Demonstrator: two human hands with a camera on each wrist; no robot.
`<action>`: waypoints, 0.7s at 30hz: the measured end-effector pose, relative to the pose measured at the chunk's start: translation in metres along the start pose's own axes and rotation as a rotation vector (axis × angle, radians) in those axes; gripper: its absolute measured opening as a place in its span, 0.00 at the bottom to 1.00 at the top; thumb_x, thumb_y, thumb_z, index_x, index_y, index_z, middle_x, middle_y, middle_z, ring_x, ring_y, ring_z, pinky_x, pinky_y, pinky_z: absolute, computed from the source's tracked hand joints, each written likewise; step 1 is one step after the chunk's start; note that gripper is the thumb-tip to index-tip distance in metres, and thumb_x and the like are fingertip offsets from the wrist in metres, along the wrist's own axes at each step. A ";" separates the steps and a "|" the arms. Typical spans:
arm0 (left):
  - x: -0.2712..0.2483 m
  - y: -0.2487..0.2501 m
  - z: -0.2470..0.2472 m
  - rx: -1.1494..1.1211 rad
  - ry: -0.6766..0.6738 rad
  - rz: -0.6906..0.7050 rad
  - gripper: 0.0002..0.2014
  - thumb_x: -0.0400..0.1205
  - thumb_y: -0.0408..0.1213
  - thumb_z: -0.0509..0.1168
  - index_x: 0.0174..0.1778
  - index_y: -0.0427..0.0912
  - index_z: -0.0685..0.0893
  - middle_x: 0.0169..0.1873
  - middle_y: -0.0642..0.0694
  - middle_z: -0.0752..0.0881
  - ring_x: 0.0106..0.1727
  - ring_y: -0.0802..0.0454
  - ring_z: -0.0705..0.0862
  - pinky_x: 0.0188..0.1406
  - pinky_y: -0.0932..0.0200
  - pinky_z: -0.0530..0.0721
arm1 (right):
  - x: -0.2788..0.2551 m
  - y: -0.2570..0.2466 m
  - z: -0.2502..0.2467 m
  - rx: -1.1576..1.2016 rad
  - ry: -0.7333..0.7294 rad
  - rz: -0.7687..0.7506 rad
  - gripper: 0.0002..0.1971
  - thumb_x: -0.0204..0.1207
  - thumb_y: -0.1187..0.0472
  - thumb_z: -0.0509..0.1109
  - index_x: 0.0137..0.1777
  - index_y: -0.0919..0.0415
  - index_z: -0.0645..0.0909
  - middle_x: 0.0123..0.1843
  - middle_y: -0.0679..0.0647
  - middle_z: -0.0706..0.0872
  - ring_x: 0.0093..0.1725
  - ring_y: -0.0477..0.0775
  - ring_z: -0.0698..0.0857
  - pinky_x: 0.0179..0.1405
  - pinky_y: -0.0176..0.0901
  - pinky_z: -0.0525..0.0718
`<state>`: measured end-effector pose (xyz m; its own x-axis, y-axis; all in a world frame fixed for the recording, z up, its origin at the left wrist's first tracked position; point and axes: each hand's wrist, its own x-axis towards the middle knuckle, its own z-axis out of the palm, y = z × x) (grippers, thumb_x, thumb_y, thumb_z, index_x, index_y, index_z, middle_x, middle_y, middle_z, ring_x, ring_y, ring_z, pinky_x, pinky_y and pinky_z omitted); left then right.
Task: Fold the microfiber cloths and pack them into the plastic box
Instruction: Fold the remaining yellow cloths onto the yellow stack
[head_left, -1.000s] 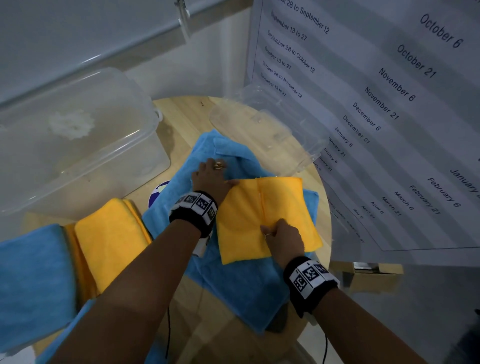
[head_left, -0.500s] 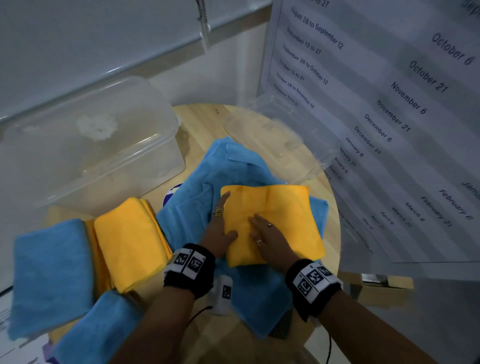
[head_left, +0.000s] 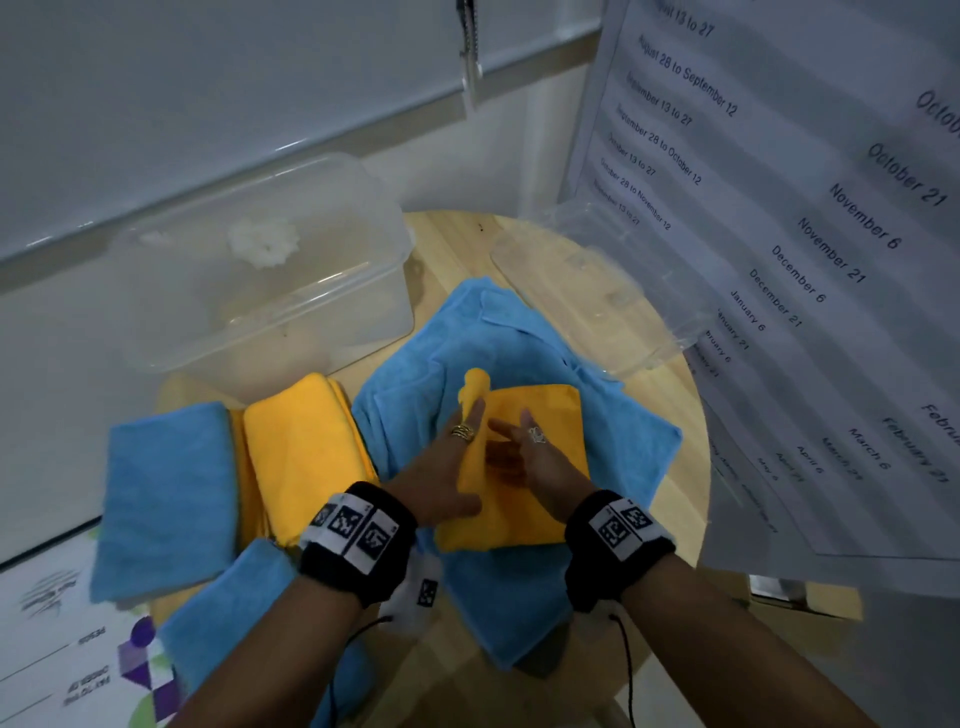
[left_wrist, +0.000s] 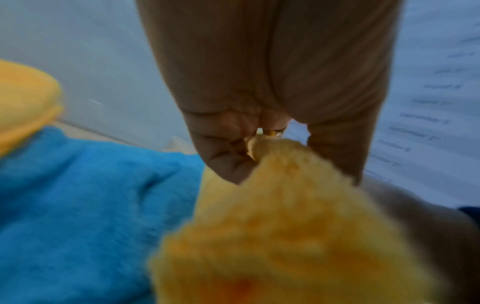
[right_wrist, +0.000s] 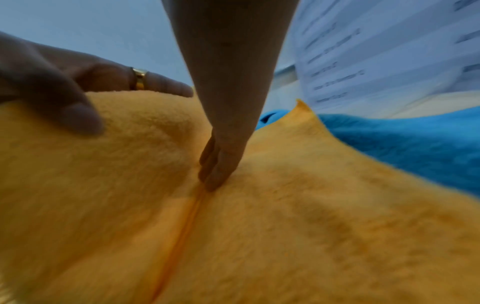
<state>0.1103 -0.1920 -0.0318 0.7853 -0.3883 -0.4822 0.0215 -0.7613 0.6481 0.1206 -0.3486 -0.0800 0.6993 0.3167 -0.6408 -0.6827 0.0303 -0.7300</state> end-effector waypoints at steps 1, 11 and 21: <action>0.004 0.008 0.009 -0.003 -0.001 0.014 0.57 0.71 0.32 0.73 0.79 0.51 0.32 0.82 0.45 0.38 0.83 0.48 0.50 0.73 0.59 0.63 | -0.001 -0.004 -0.008 0.040 0.036 0.007 0.33 0.81 0.35 0.40 0.73 0.53 0.72 0.62 0.57 0.83 0.59 0.57 0.81 0.61 0.50 0.76; 0.060 0.057 0.090 -0.099 -0.007 -0.020 0.63 0.71 0.37 0.76 0.73 0.36 0.21 0.80 0.36 0.33 0.80 0.39 0.60 0.73 0.52 0.68 | 0.005 -0.015 -0.081 -0.445 0.298 -0.010 0.20 0.84 0.50 0.58 0.58 0.67 0.80 0.47 0.58 0.84 0.41 0.54 0.81 0.41 0.44 0.82; 0.039 0.041 0.122 0.347 0.036 0.122 0.45 0.74 0.48 0.68 0.82 0.39 0.50 0.78 0.39 0.29 0.83 0.39 0.46 0.81 0.45 0.53 | 0.023 -0.010 -0.079 -0.410 0.212 -0.229 0.23 0.86 0.58 0.53 0.80 0.59 0.58 0.78 0.53 0.67 0.76 0.51 0.67 0.77 0.47 0.64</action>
<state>0.0663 -0.3013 -0.0955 0.7906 -0.4733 -0.3885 -0.2800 -0.8437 0.4580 0.1600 -0.4169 -0.1061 0.8777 0.1449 -0.4569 -0.3979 -0.3111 -0.8631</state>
